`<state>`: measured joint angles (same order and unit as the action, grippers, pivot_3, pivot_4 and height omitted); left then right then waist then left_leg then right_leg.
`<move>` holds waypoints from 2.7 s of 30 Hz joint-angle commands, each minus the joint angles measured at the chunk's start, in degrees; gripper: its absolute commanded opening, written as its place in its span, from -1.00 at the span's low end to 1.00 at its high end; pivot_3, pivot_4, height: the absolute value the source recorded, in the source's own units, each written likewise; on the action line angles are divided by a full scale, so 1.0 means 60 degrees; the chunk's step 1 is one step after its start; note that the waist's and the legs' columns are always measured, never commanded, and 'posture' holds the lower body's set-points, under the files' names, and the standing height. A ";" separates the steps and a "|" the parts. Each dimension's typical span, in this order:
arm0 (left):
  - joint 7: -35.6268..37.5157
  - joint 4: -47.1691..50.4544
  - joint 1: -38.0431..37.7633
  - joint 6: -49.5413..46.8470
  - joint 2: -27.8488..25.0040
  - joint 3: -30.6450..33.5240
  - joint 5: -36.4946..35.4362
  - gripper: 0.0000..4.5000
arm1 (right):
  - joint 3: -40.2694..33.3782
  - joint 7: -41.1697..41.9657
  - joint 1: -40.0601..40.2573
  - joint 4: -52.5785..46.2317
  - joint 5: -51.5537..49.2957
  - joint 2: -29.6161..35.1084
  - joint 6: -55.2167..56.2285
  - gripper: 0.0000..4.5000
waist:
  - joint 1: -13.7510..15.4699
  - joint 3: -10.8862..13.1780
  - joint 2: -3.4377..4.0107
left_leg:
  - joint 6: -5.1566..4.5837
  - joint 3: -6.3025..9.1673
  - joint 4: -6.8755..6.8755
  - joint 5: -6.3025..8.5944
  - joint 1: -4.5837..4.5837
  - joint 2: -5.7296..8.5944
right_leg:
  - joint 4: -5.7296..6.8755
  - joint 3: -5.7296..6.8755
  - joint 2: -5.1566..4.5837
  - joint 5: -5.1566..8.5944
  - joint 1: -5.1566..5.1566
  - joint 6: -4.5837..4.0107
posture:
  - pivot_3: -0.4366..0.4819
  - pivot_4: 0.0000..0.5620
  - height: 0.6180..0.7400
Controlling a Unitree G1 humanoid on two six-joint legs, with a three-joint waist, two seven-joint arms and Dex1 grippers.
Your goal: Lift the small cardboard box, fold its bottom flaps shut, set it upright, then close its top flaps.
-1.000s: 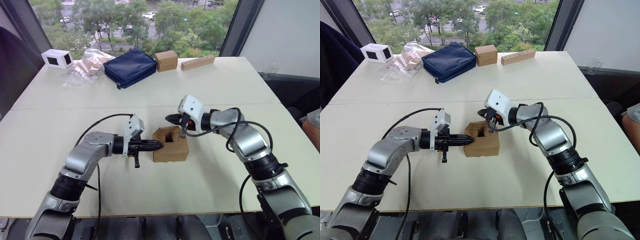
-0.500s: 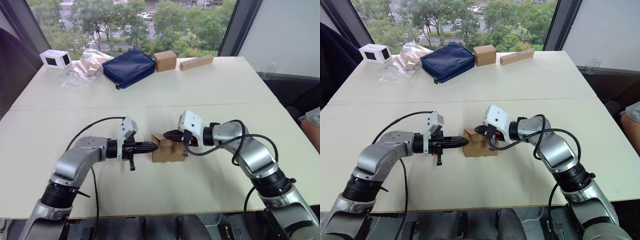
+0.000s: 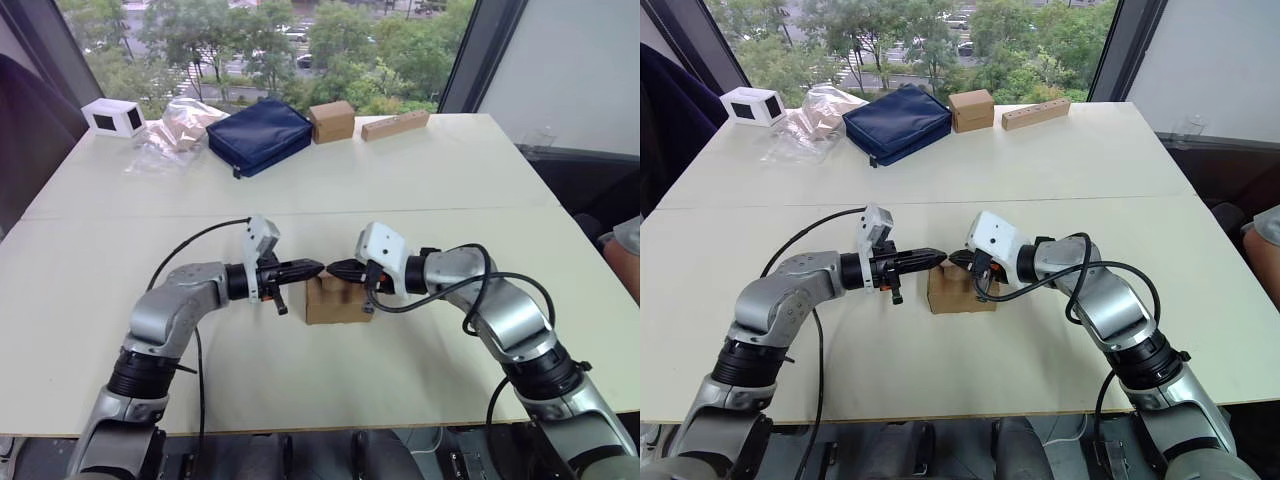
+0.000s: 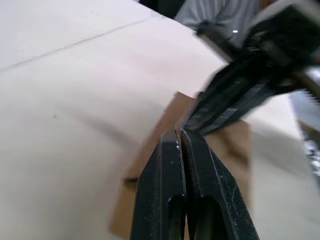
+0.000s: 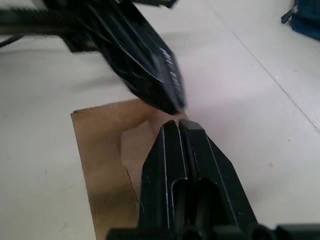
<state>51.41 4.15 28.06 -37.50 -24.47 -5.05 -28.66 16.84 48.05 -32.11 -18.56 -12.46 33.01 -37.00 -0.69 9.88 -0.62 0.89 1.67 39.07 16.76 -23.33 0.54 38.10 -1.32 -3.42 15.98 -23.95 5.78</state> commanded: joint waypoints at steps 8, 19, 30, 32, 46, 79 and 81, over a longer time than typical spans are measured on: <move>0.0063 -0.0456 -0.0020 0.0878 0.0143 -0.0325 0.0623 -0.97 | -0.0618 0.0018 0.0311 -0.1562 -0.0388 0.0451 -0.0633 -1.00 | 0.0015 0.0000 0.0000 | 0.0000 0.0001 0.0000 0.0000 0.0000 0.0001 | -0.0001 0.0000 -0.0004 0.0000 0.0003 0.0000 | -0.05 -0.47 1.00; -0.0092 -0.0527 0.0056 0.0718 0.0335 -0.0070 0.0420 -0.97 | -0.0302 0.0064 0.0798 -0.2018 -0.0545 0.0828 -0.0784 -1.00 | 0.0007 0.0000 -0.0001 | -0.0001 0.0005 0.0001 0.0001 0.0005 -0.0001 | -0.0003 0.0003 0.0001 0.0000 0.0011 0.0000 | -0.05 -0.47 1.00; -0.0276 -0.0329 0.0001 0.0392 0.0407 -0.0005 0.0257 -0.97 | 0.0155 0.0020 0.0712 -0.1596 0.0137 0.1055 -0.0511 -1.00 | 0.0012 0.0000 -0.0001 | -0.0001 0.0005 0.0001 0.0000 0.0005 0.0000 | -0.0004 0.0003 -0.0001 0.0000 0.0012 0.0000 | -0.05 -0.47 1.00; -0.0333 -0.0329 0.0013 0.0337 0.0424 0.0011 0.0213 -0.97 | 0.0203 0.0047 0.0702 -0.1594 0.0188 0.1056 -0.0467 -1.00 | 0.0012 0.0000 -0.0001 | -0.0001 0.0004 0.0001 0.0000 0.0005 0.0000 | -0.0004 0.0003 -0.0001 0.0000 0.0012 0.0000 | -0.05 -0.47 1.00; -0.0513 -0.0295 -0.0057 0.0217 0.0503 -0.0016 0.0084 -0.97 | 0.0903 0.0035 0.0678 -0.1106 0.1486 0.1425 0.0244 -1.00 | 0.0019 -0.0001 -0.0002 | 0.0000 0.0005 0.0002 0.0000 0.0008 0.0001 | -0.0007 0.0005 -0.0003 0.0000 0.0019 0.0000 | -0.05 -0.47 1.00; -0.0352 0.0538 0.0033 -0.0034 0.0454 0.0220 -0.0405 -0.97 | -0.1844 -0.0037 0.0844 -0.1678 -0.1105 0.0578 -0.1269 -1.00 | 0.0011 0.0000 -0.0002 | -0.0003 0.0016 -0.0003 0.0002 0.0030 -0.0001 | -0.0023 0.0012 -0.0005 0.0001 0.0052 0.0000 | -0.05 -0.47 1.00; -0.0410 0.0828 0.0079 -0.0210 0.0378 0.0215 -0.0462 -0.97 | -0.1943 -0.0199 0.0773 -0.1479 -0.1084 0.0467 -0.1092 -1.00 | 0.0012 0.0001 -0.0003 | -0.0003 0.0017 -0.0003 0.0002 0.0028 -0.0001 | -0.0022 0.0012 -0.0005 0.0001 0.0049 0.0000 | -0.05 -0.47 1.00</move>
<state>49.40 5.50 27.34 -37.94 -21.92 -5.25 -29.71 7.21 47.89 -26.08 -27.43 -18.35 36.50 -44.67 -0.62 9.89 -0.64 0.87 1.77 39.06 16.78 -23.16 0.54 37.97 -1.25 -3.45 15.98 -23.65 5.78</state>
